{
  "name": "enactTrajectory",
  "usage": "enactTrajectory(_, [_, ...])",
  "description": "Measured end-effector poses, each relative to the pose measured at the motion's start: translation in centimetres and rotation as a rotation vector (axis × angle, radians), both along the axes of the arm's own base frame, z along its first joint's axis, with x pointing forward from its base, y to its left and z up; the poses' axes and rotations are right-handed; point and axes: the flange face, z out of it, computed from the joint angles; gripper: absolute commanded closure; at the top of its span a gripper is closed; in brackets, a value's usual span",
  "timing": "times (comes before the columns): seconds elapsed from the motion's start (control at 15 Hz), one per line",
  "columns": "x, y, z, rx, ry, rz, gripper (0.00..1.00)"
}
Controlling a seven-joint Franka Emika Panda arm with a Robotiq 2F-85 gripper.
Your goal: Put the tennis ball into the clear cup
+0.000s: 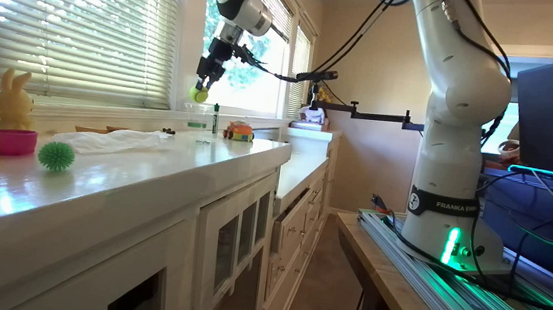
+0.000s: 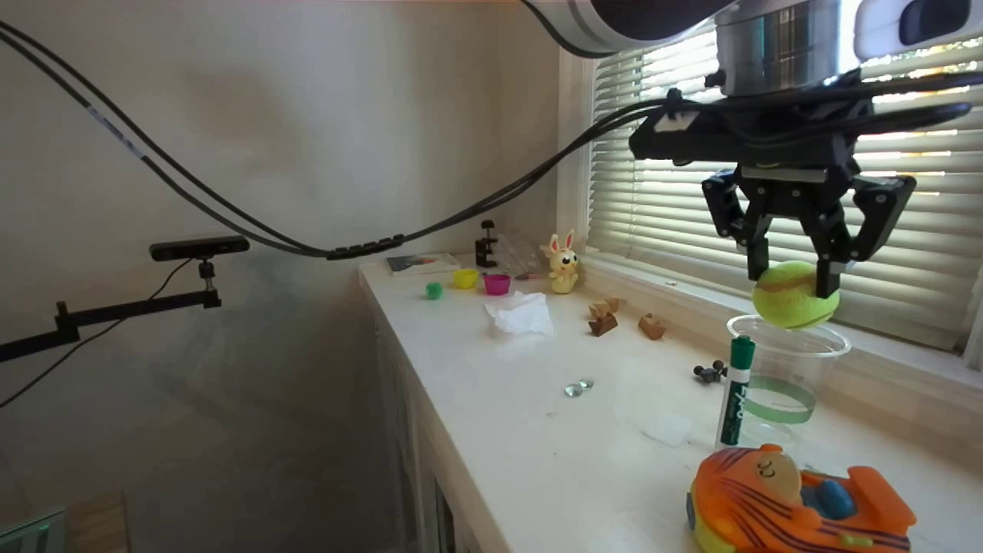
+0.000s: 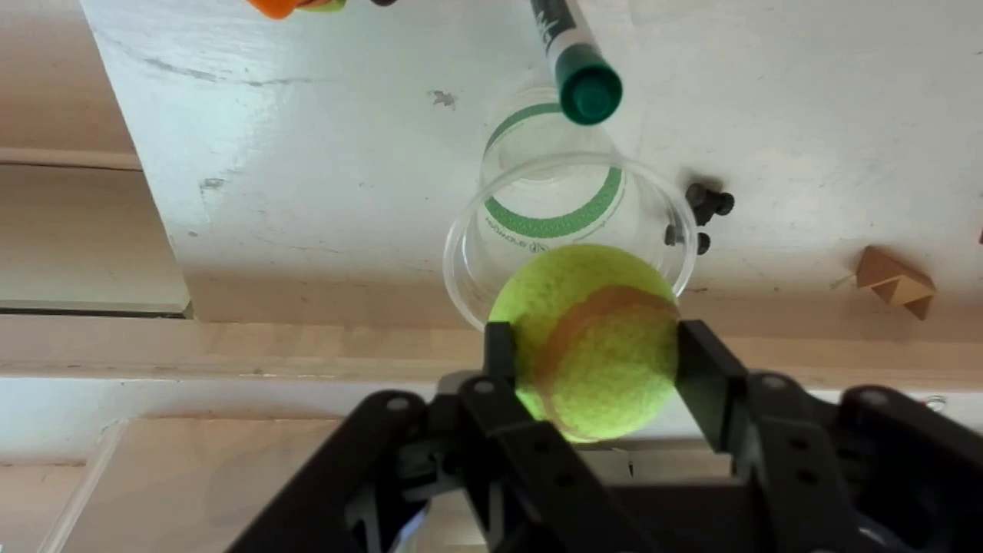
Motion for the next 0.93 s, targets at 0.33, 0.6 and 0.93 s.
enactTrajectory(0.33, [0.1, -0.2, -0.6, 0.006, 0.000, -0.004, 0.69])
enactTrajectory(0.6, [0.2, -0.4, -1.2, 0.011, 0.000, -0.008, 0.21])
enactTrajectory(0.93, [0.3, -0.5, -1.4, 0.011, -0.001, -0.010, 0.00])
